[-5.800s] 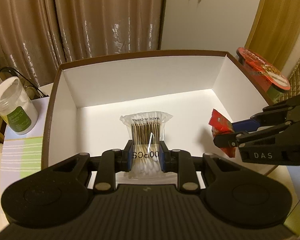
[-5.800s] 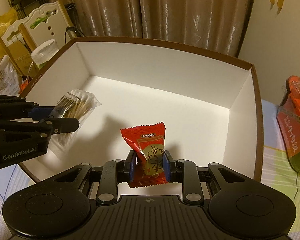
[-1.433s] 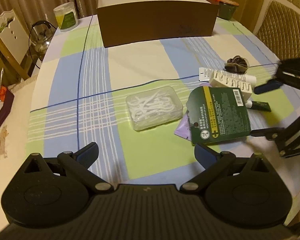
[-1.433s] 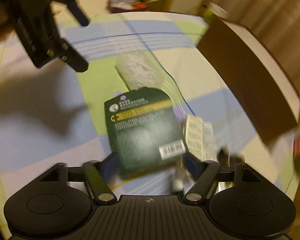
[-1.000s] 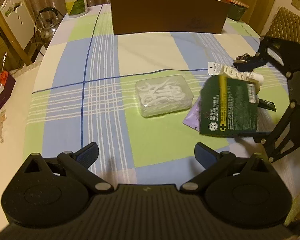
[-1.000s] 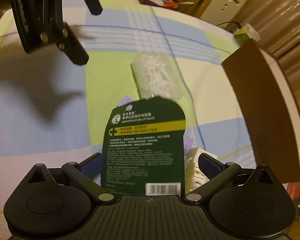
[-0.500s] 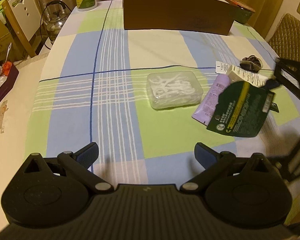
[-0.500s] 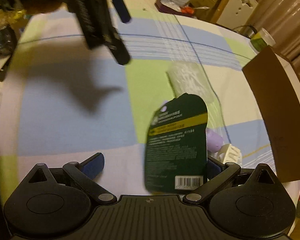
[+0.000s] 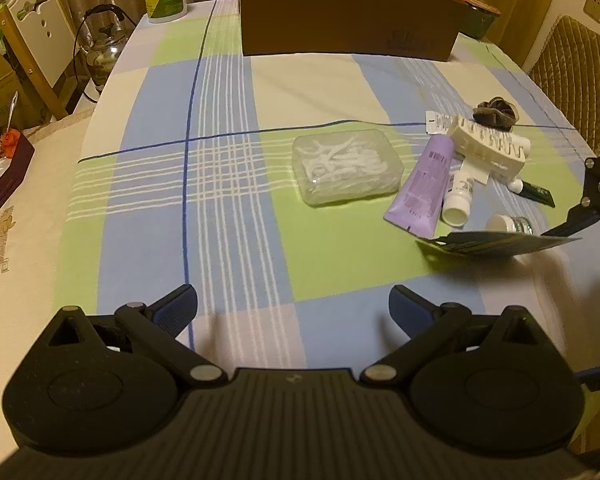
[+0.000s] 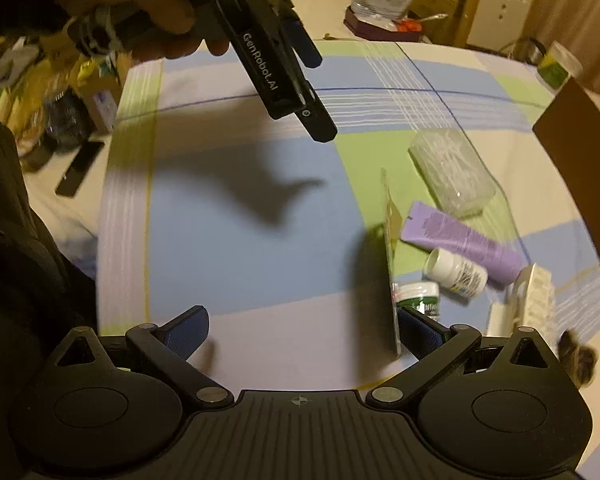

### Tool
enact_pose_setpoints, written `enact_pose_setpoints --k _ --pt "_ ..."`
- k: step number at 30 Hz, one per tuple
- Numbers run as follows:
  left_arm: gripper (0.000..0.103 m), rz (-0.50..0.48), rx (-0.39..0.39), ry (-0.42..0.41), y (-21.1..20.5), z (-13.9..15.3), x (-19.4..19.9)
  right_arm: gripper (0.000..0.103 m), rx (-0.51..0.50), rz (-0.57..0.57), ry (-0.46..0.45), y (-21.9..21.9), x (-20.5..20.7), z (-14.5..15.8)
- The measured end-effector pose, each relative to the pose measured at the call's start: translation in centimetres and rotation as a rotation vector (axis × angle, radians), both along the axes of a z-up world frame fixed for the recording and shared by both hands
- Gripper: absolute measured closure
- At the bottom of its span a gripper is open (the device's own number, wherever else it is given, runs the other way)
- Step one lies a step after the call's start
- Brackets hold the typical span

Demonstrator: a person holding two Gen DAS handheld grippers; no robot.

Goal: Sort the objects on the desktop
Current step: 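Grasp the green card-packaged ointment jar with the right tool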

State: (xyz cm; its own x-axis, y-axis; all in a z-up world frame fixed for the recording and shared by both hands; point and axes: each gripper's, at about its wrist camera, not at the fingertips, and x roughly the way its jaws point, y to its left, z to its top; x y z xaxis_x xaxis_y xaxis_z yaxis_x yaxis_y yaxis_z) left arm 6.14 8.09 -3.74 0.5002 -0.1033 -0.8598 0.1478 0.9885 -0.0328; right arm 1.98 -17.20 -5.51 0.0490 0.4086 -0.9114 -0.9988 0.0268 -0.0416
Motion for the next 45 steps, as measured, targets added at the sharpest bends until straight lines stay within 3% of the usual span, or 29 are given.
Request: enact_pose_setpoints --k 6,9,15,16,17,18,19,24,27,31,32,33,41,45 --pt "0.003 -0.001 -0.004 0.0 0.7 -0.1 -0.1 0.001 -0.001 -0.038 0.043 0.0 -0.2 -0.3" --pt "0.003 -0.003 -0.009 -0.003 0.9 -0.1 -0.1 0.0 0.037 -0.158 0.069 0.1 0.9 0.0" --pt "0.003 -0.028 -0.001 -0.008 0.6 -0.3 -0.2 0.001 0.076 -0.519 0.231 -0.3 3.4 -0.9" --pt "0.003 -0.037 0.001 -0.01 0.4 -0.3 -0.2 0.005 0.083 -0.58 0.258 -0.4 3.8 -1.0" --pt "0.003 -0.045 0.0 -0.013 0.4 -0.3 -0.2 0.031 0.089 -0.64 0.285 -0.5 4.2 -1.2" --pt "0.003 -0.051 0.0 -0.014 0.3 -0.3 -0.3 0.043 0.095 -0.7 0.312 -0.6 4.7 -1.3" --pt "0.003 -0.056 -0.002 -0.012 0.2 -0.4 -0.2 0.047 0.102 -0.76 0.339 -0.6 5.1 -1.5" --pt "0.003 -0.079 0.003 -0.006 0.1 -0.5 0.1 0.047 0.134 -1.058 0.472 -1.0 7.2 -2.2" --pt "0.003 -0.089 0.007 -0.005 0.2 -0.5 0.4 0.047 0.151 -1.139 0.491 -1.2 7.7 -2.3" --pt "0.003 -0.096 0.013 -0.007 0.4 -0.4 0.6 0.047 0.124 -1.116 0.425 -0.5 8.2 -2.0" --pt "0.003 -0.096 0.013 -0.008 0.5 -0.3 0.6 0.059 0.109 -1.098 0.404 -0.4 8.3 -1.8" --pt "0.003 -0.096 0.014 -0.009 0.6 -0.3 0.7 0.065 0.088 -1.072 0.372 -0.1 8.3 -1.7" --pt "0.003 -0.175 0.027 -0.042 -0.5 -0.2 2.5 0.07 0.052 -0.885 0.178 -0.7 7.6 0.1" --pt "0.003 -0.221 0.058 -0.081 -2.1 -0.1 4.5 0.07 0.058 -0.906 0.115 -2.7 7.9 1.0"
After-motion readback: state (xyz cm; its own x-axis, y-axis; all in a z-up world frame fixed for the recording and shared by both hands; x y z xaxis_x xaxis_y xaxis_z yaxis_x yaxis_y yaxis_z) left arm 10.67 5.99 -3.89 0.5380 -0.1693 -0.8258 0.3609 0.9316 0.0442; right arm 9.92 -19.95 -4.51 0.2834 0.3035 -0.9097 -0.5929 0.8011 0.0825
